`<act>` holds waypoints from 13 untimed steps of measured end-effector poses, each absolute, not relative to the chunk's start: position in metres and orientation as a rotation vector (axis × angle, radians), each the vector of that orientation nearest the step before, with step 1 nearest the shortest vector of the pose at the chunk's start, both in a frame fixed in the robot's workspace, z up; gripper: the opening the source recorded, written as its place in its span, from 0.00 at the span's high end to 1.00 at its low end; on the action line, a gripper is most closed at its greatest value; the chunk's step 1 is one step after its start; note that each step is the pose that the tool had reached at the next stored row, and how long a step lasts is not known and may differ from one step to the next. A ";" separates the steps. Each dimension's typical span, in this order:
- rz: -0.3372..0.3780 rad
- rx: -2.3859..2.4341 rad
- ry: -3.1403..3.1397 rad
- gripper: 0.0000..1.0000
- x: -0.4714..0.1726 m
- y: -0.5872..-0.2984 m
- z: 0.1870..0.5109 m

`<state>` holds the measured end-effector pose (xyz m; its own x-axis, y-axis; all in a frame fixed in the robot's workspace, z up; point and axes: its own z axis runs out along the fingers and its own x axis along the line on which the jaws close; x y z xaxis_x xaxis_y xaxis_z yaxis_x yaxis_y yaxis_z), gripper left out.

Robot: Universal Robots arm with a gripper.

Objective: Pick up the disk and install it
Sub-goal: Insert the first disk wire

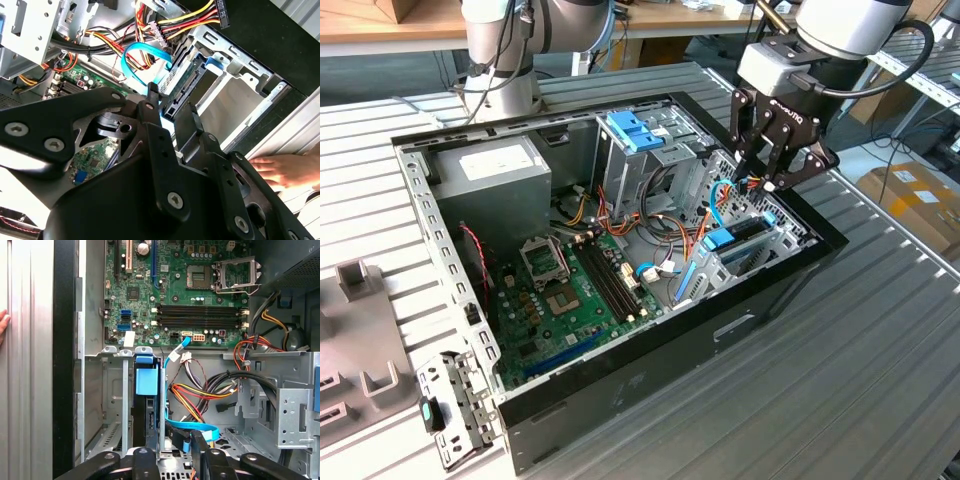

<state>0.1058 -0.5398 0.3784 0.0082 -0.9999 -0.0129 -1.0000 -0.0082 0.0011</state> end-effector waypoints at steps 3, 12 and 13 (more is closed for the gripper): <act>0.016 -2.224 2.206 0.60 0.106 -0.540 0.378; 0.015 -2.224 2.206 0.83 0.106 -0.540 0.378; 0.015 -2.224 2.206 0.84 0.106 -0.540 0.378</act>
